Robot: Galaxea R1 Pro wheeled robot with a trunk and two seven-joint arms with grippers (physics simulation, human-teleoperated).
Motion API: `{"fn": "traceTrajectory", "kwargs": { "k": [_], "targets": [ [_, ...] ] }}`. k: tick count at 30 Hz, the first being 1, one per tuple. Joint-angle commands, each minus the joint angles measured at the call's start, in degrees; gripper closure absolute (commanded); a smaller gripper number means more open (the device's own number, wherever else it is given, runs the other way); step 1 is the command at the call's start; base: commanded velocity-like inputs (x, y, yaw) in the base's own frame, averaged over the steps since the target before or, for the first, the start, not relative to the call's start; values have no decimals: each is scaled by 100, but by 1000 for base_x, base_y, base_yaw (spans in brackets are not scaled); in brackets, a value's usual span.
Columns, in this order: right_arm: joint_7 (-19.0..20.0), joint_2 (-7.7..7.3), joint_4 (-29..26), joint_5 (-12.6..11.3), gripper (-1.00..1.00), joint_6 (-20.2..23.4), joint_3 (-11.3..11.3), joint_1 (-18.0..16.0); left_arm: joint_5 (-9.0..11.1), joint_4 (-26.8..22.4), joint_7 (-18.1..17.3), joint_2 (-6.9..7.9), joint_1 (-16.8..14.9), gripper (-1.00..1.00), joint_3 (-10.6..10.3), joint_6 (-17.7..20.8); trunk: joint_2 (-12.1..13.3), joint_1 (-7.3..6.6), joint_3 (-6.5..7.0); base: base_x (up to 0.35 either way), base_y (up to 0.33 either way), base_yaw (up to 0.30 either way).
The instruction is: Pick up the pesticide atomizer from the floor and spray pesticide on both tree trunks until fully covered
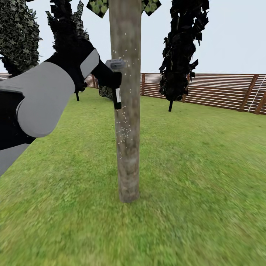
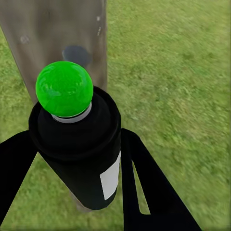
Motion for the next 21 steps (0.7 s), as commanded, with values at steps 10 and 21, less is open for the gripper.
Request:
{"fn": "traceTrajectory", "kwargs": {
  "k": [10,21],
  "targets": [
    [0,0,0,0,-100,-6,0,0,18,398,-2,0,-1,100,2,-519,-1,0,1,-50,0,0],
    [0,0,0,0,-100,-7,0,0,2,554,10,0,6,100,2,-956,-1,0,1,-25,0,0]
  ]
}}
